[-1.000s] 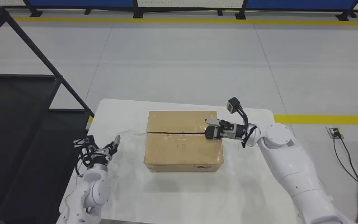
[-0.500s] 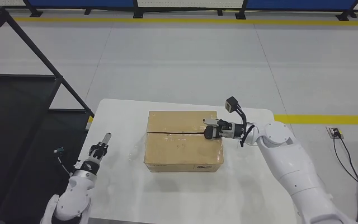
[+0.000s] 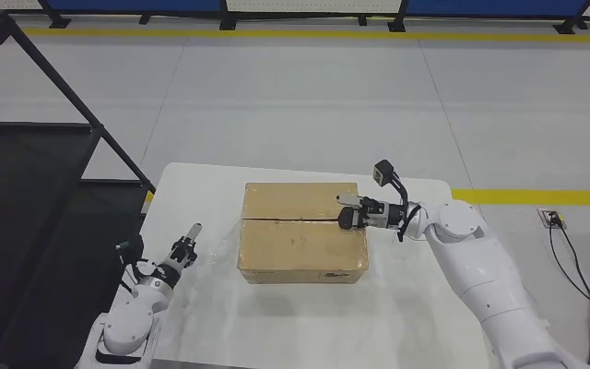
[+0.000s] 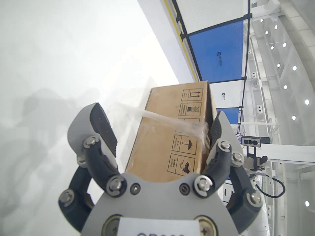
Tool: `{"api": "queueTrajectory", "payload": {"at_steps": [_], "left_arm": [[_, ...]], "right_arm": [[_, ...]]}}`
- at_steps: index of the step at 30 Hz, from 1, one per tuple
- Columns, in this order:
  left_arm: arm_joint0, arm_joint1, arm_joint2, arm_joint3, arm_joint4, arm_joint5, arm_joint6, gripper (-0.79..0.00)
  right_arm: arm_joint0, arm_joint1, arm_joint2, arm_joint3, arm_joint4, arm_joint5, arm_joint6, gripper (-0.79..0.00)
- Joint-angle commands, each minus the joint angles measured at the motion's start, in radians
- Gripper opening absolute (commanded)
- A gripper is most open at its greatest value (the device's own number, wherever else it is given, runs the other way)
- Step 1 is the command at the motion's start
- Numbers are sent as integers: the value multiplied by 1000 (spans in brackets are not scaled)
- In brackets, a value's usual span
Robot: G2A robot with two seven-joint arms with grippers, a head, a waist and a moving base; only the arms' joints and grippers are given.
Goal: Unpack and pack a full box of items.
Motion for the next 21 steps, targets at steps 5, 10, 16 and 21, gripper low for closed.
{"api": "queueTrajectory", "payload": {"at_steps": [5,10,16,21], "left_arm": [[-84,-8,17,93,-207,53,-106,0],[-124,-10,18,145,-330,93,-174,0],[-180,-15,39,220,-430,147,-195,0],[-207,-23,67,261,-482,162,-152,0]], "right_arm": [[7,-1,-6,5,-4,7,-2,0],[13,-3,-9,12,-3,9,-5,0],[18,-3,-12,16,-6,10,-6,0],[19,-3,-12,18,-6,11,-9,0]]}}
